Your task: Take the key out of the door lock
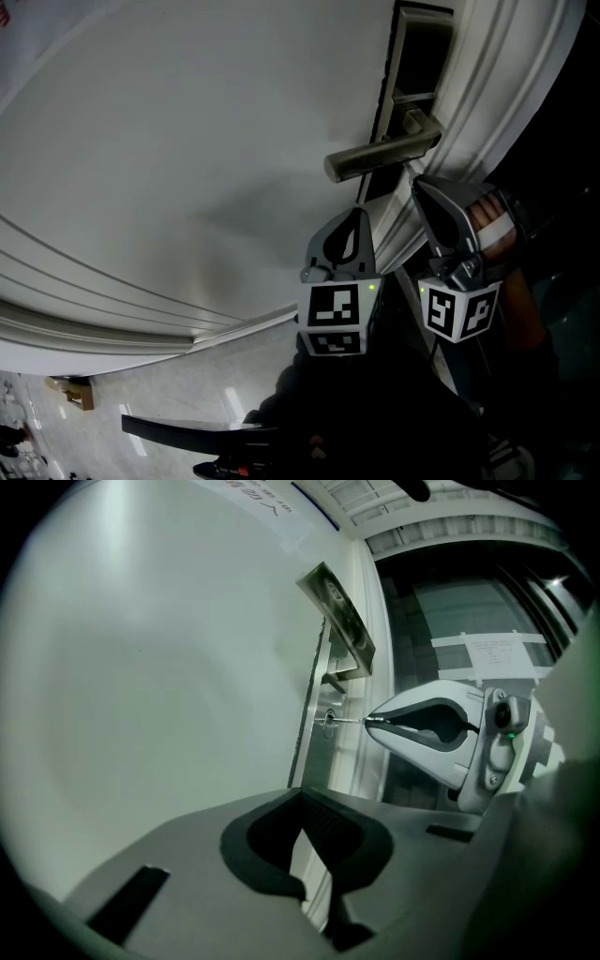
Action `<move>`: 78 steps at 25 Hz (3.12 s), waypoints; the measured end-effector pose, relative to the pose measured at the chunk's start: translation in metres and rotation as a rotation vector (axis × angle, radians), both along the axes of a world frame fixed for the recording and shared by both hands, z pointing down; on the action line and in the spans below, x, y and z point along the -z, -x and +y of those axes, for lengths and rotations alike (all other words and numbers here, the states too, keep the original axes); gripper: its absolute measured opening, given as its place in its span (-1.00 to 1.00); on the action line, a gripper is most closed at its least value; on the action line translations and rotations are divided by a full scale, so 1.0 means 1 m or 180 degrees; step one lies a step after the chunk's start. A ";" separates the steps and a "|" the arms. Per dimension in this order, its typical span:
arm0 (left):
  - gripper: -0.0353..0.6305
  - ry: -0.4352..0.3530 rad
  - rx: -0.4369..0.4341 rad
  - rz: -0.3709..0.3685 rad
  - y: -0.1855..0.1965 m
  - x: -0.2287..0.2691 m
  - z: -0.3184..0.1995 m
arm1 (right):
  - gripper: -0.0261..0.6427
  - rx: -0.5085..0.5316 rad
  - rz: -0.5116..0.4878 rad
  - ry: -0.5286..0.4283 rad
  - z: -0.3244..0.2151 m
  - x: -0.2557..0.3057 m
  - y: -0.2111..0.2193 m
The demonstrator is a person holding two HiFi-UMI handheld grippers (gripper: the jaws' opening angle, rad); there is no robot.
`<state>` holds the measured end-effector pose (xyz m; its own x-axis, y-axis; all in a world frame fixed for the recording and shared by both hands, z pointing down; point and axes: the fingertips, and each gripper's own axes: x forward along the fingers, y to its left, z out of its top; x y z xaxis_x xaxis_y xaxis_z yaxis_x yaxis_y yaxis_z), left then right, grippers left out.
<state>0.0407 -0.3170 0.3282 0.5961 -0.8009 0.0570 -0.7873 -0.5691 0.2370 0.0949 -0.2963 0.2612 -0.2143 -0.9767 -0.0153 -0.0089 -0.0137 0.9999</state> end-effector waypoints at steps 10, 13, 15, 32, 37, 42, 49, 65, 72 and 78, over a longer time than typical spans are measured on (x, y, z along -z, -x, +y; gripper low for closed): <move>-0.89 -0.0004 0.0005 -0.0004 -0.001 0.000 0.001 | -0.89 0.0007 0.0008 -0.0010 0.001 0.000 0.000; -0.89 -0.0010 0.0008 -0.0004 -0.001 0.000 0.001 | -0.89 0.0009 0.0010 -0.0015 0.002 0.000 0.000; -0.89 -0.0011 0.0009 -0.0002 -0.001 0.000 0.001 | -0.89 0.0011 0.0010 -0.0017 0.002 0.000 0.000; -0.89 -0.0012 0.0012 -0.0003 -0.002 -0.001 0.002 | -0.89 0.0007 0.0000 -0.0018 0.005 -0.001 -0.001; -0.89 -0.0016 0.0005 0.0003 -0.003 -0.001 0.003 | -0.89 0.0011 0.0008 -0.0016 0.006 -0.002 -0.001; -0.89 -0.0022 0.0007 0.0003 -0.003 -0.001 0.003 | -0.89 0.0002 0.0013 -0.0016 0.006 -0.003 -0.002; -0.89 -0.0020 0.0009 -0.0002 -0.002 -0.001 0.004 | -0.89 0.0011 -0.0013 -0.0018 0.007 -0.003 -0.002; -0.89 0.0021 -0.0030 -0.0046 -0.004 -0.008 0.010 | -0.89 0.0027 -0.1004 0.0224 0.025 -0.012 -0.004; -0.89 0.0038 -0.0111 -0.0099 -0.009 -0.010 0.018 | -0.89 0.0093 -0.1900 0.0420 0.039 -0.015 -0.008; -0.89 0.0061 -0.0140 -0.0142 -0.013 -0.014 0.024 | -0.89 0.0126 -0.2582 0.0627 0.047 -0.020 -0.016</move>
